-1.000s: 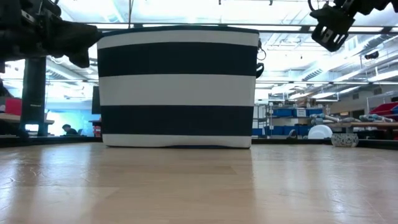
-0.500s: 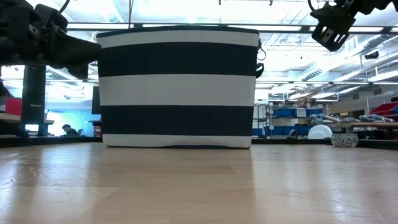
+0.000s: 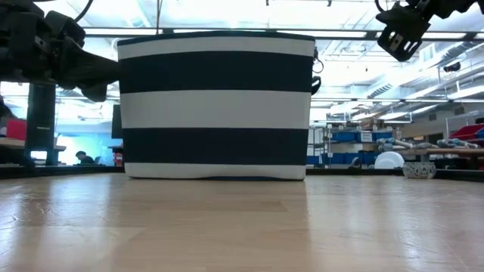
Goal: Sort clothes
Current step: Return to Home Position
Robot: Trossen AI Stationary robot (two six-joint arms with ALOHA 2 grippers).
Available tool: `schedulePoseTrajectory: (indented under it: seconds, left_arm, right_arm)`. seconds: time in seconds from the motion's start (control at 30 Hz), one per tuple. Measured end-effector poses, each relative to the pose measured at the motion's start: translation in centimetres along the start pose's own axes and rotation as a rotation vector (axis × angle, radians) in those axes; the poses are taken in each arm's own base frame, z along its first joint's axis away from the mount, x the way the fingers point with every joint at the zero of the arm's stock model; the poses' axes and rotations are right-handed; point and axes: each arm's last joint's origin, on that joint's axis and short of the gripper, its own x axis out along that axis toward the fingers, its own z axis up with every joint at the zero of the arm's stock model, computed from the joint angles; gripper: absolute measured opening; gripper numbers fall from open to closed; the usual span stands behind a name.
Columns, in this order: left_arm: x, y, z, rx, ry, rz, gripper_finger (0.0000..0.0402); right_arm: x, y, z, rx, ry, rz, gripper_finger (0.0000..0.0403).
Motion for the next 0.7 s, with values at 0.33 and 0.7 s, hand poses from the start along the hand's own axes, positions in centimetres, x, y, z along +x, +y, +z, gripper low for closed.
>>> schedulePoseTrajectory:
  seconds: [0.33,0.7]
  left_arm:
    - [0.0,0.0,0.0,-0.021,0.001,-0.001,0.0104]
    - [0.0,0.0,0.0,-0.021,0.000,-0.003,0.0104]
  right_arm:
    - [0.0,-0.2,0.1,-0.174,-0.035,-0.077,0.0186]
    - [1.6,-3.7,-4.8,-0.234,-0.117,-0.230,0.0185]
